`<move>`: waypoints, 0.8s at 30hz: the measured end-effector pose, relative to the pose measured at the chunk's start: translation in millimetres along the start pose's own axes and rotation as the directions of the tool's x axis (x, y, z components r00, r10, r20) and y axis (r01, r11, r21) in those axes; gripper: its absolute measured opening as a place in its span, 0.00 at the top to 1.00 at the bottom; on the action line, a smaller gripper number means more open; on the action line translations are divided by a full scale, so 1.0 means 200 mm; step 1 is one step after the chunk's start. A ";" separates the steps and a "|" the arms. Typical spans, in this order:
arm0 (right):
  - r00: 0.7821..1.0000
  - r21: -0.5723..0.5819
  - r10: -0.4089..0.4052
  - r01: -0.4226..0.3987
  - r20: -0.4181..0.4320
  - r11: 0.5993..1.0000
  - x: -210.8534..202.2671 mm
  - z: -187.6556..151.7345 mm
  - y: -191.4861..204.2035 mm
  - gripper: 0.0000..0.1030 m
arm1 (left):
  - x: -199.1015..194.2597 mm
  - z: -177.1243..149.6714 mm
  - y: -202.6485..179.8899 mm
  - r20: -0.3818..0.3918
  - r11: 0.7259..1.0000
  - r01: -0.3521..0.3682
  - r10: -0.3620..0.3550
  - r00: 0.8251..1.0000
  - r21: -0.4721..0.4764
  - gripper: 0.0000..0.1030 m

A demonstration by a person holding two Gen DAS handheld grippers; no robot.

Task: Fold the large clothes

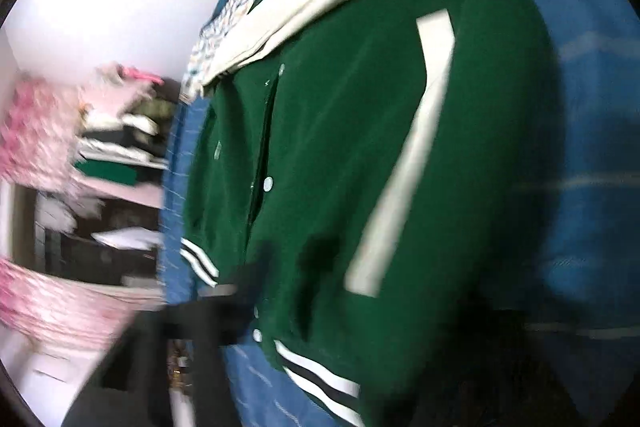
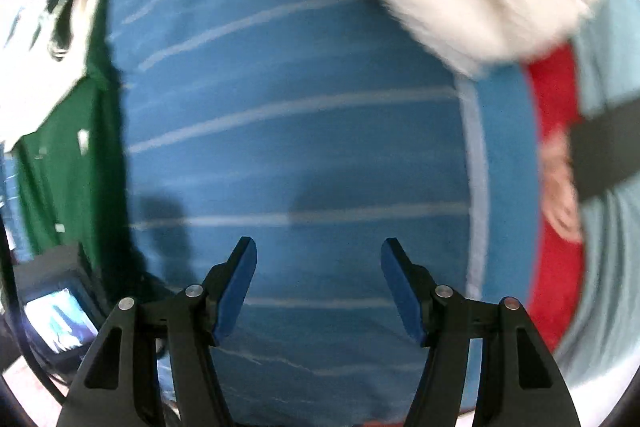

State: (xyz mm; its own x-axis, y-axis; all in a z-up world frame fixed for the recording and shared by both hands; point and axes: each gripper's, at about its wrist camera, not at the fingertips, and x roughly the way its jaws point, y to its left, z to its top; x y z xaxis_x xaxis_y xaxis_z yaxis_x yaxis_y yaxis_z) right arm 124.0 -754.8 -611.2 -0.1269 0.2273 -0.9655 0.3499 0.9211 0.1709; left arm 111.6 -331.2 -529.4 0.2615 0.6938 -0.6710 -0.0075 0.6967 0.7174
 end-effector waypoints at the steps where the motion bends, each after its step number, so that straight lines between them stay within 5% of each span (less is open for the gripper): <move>1: 0.998 -0.022 0.057 -0.056 0.010 0.998 0.00 0.06 0.05 0.36 | -0.01 0.01 0.05 0.008 0.999 0.021 -0.021 1.000 -0.028 0.81; 3: 0.986 -0.045 0.162 -0.161 0.025 0.986 -0.01 0.15 0.10 0.33 | -0.04 0.03 0.12 0.011 0.996 0.054 -0.053 0.999 -0.066 0.85; 5: 0.949 -0.083 0.314 -0.310 0.039 0.947 -0.01 0.30 0.18 0.22 | -0.03 0.07 0.21 0.003 0.991 0.088 -0.089 0.996 -0.100 0.85; 7: 0.915 -0.131 0.399 -0.390 0.054 0.912 -0.01 0.41 0.26 0.22 | 0.00 0.11 0.29 -0.003 0.986 0.107 -0.108 0.994 -0.126 0.85; 9: 0.867 -0.175 0.495 -0.480 0.053 0.860 0.03 0.56 0.37 0.21 | 0.02 0.13 0.32 -0.017 0.981 0.128 -0.132 0.991 -0.148 0.85; 12: 0.762 -0.155 0.647 -0.638 0.009 0.754 0.11 0.78 0.55 0.21 | 0.04 0.15 0.32 -0.029 0.974 0.152 -0.159 0.987 -0.168 0.85; 16: 0.663 -0.086 0.748 -0.748 -0.035 0.659 0.24 1.00 0.72 0.21 | 0.05 0.15 0.33 -0.041 0.960 0.193 -0.205 0.978 -0.201 0.85; 18: 0.648 -0.042 0.760 -0.762 -0.053 0.646 0.25 1.10 0.75 0.21 | 0.06 0.15 0.35 -0.039 0.953 0.213 -0.226 0.973 -0.214 0.85; 20: 0.657 -0.012 0.752 -0.753 -0.052 0.658 0.29 1.15 0.81 0.24 | 0.08 0.15 0.39 -0.036 0.942 0.247 -0.261 0.965 -0.227 0.85; 22: 0.700 -0.009 0.713 -0.714 -0.042 0.700 0.30 1.19 0.92 0.39 | 0.09 0.15 0.43 -0.032 0.930 0.279 -0.295 0.955 -0.239 0.85; 24: 0.750 -0.031 0.660 -0.661 -0.042 0.749 0.30 1.20 1.05 0.69 | 0.10 0.15 0.48 -0.029 0.919 0.306 -0.323 0.946 -0.247 0.85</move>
State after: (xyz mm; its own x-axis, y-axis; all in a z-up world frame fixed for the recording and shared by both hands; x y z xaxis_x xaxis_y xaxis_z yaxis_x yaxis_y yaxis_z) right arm 412.5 -623.2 -679.4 0.0963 0.7919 -0.6030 0.3173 0.5498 0.7727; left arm 144.4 -255.5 -468.8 0.2216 0.4364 -0.8720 -0.1653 0.8981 0.4075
